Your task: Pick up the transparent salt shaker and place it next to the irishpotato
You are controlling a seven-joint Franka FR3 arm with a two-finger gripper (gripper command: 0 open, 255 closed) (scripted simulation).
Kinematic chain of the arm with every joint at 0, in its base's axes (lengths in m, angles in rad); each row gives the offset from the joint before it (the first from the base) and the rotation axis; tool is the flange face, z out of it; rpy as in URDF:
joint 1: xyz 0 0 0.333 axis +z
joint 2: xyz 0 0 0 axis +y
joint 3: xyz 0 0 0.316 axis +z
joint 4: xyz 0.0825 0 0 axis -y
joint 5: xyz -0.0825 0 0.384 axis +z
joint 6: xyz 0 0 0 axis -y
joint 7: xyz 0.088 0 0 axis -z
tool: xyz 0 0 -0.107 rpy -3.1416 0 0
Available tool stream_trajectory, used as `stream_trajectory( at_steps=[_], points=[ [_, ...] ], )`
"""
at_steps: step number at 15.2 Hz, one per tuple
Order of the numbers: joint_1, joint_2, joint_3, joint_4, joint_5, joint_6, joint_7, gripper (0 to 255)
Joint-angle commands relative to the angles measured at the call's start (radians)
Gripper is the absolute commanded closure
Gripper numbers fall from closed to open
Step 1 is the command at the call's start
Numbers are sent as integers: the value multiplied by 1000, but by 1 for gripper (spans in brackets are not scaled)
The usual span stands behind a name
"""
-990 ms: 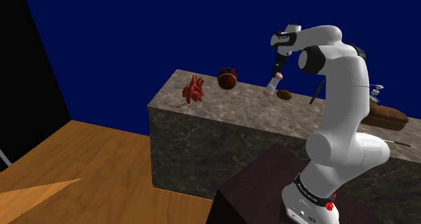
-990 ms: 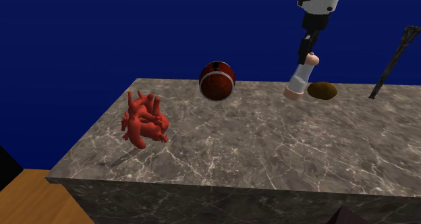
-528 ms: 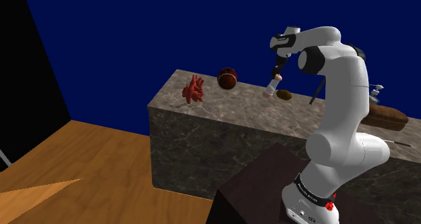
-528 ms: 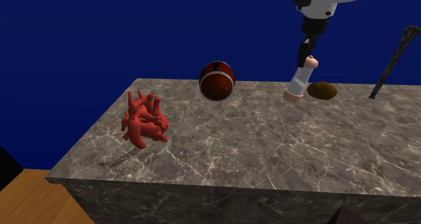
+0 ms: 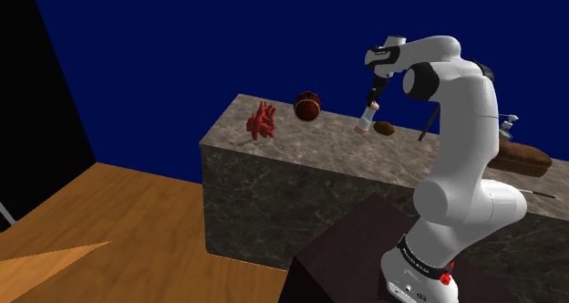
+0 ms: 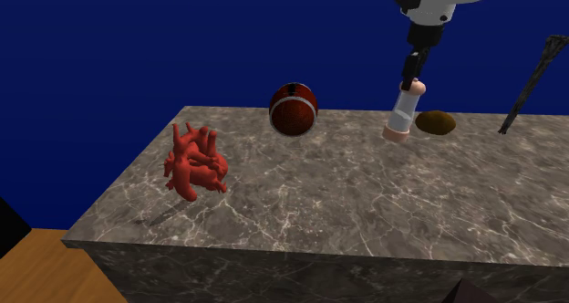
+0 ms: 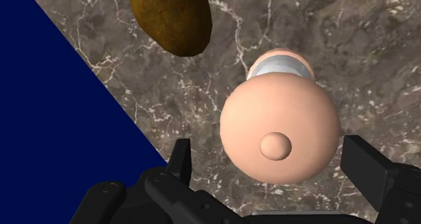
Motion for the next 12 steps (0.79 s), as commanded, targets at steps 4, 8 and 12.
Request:
stream_trajectory(
  at_steps=[4, 8, 12],
  points=[
    [4, -38, -4, 65, -8, -102, 5, 0],
    [4, -38, -4, 65, -8, -102, 5, 0],
    [4, -38, -4, 65, -8, -102, 5, 0]
  ],
)
